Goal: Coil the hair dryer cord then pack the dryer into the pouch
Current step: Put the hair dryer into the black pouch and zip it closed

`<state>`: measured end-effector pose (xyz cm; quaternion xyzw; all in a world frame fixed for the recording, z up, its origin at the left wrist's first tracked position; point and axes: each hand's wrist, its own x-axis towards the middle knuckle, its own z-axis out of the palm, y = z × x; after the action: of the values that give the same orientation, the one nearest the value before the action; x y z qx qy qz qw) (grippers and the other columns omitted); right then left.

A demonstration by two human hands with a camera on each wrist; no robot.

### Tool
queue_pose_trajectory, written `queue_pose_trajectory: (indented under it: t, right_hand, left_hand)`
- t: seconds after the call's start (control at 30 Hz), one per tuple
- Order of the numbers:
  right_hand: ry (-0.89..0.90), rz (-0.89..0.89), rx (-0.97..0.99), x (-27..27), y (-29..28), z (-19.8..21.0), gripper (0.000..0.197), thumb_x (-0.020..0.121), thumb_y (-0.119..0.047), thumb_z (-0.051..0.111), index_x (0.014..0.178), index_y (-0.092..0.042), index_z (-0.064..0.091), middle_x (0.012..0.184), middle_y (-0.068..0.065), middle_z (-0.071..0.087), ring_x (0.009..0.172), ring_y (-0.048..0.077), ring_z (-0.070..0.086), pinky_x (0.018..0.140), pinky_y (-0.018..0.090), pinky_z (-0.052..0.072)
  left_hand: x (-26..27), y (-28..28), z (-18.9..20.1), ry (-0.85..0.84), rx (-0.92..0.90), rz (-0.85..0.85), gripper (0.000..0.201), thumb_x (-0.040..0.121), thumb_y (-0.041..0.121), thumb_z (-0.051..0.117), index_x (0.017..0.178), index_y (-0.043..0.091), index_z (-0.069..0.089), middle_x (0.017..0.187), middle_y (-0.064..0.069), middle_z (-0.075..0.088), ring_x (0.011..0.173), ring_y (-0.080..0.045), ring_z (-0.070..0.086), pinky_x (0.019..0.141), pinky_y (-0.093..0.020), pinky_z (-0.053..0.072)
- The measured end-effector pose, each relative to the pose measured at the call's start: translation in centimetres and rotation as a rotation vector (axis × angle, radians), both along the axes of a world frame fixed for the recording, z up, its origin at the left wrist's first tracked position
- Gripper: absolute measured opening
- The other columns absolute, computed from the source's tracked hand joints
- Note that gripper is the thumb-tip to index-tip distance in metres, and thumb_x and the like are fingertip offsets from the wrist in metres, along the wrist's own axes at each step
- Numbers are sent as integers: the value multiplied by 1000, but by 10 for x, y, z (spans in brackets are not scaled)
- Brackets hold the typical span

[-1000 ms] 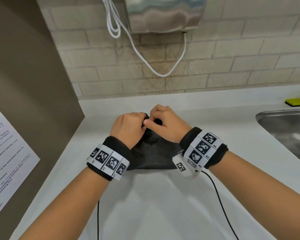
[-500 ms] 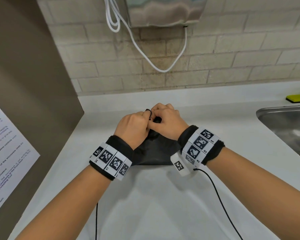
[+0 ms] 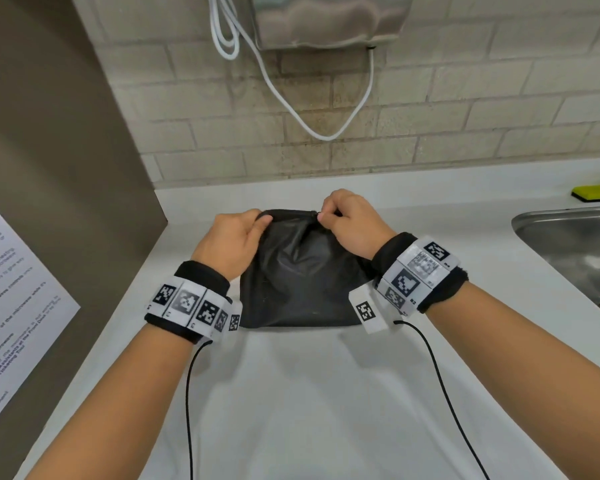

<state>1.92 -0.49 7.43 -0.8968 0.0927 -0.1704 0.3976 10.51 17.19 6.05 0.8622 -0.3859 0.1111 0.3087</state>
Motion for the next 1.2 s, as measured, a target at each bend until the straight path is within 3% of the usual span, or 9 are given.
queue_pose_trajectory:
  t: [0.2,0.33,0.47,0.53,0.63,0.77,0.87,1.0,1.2]
  right_hand:
    - [77,-282,22,-10,-47,-15,12,89,-6,47,78,-5,50,92,17,55,89,26,52,76,28,37]
    - [307,-474,-130,-28,-85,-39,15,87,-4,43,74,1,47,103,30,60,89,38,55,76,36,43]
    - [430,-628,-152,-37,-101,-60,20,85,-7,43,97,6,53,100,25,59,85,36,53,81,43,46]
    - [343,-598,-55,-35,-102,-64,13,87,-3,40,92,4,50,106,28,57,84,34,49,73,38,42]
    - [152,-553,182,-29,-107,-67,17,89,-2,37,73,-9,41,104,29,56,97,39,56,72,39,44]
    - [-33,-529,343,-18,-110,-56,26,90,-10,33,67,-22,33,86,13,52,87,31,53,86,52,46]
    - [-137,-499,344,-10,-105,-34,27,90,-13,32,66,-26,32,71,-1,42,81,21,43,78,44,42]
    - [-203,-400,266,0,-91,-12,31,94,-9,30,67,-26,27,70,-5,34,66,12,36,64,16,36]
    - [-212,-138,138,10,-80,-10,29,86,12,36,86,-14,24,72,-6,25,61,7,26,45,8,31]
  left_hand:
    - [15,7,-4,17,-141,18,26,96,16,43,97,-1,62,74,-13,61,73,-28,56,62,-19,31]
    - [22,12,-8,75,-197,-27,36,93,1,40,123,19,51,85,-8,62,68,-14,56,66,-8,38]
    - [26,7,-18,-5,-243,-73,44,82,-15,35,95,22,54,80,-8,56,60,-10,47,62,0,34]
    - [27,4,-21,-4,-263,-67,40,79,-17,34,92,13,56,81,-8,56,64,-18,47,62,0,34]
    - [31,5,-24,73,-324,-63,39,85,-11,34,92,27,42,81,-7,58,57,-3,49,55,-6,35]
    - [39,15,-28,139,-306,-184,57,73,-10,31,73,44,52,99,11,54,92,9,50,85,-8,37]
    - [45,16,-30,254,-227,-178,75,75,-18,37,58,49,64,107,2,58,105,-11,53,95,-7,37]
    - [42,17,-31,271,-186,-181,67,82,-9,56,66,55,67,107,14,53,99,-3,55,91,-6,42]
    - [55,30,-8,122,-235,56,28,81,-8,57,96,9,72,92,1,63,84,-3,57,78,0,40]
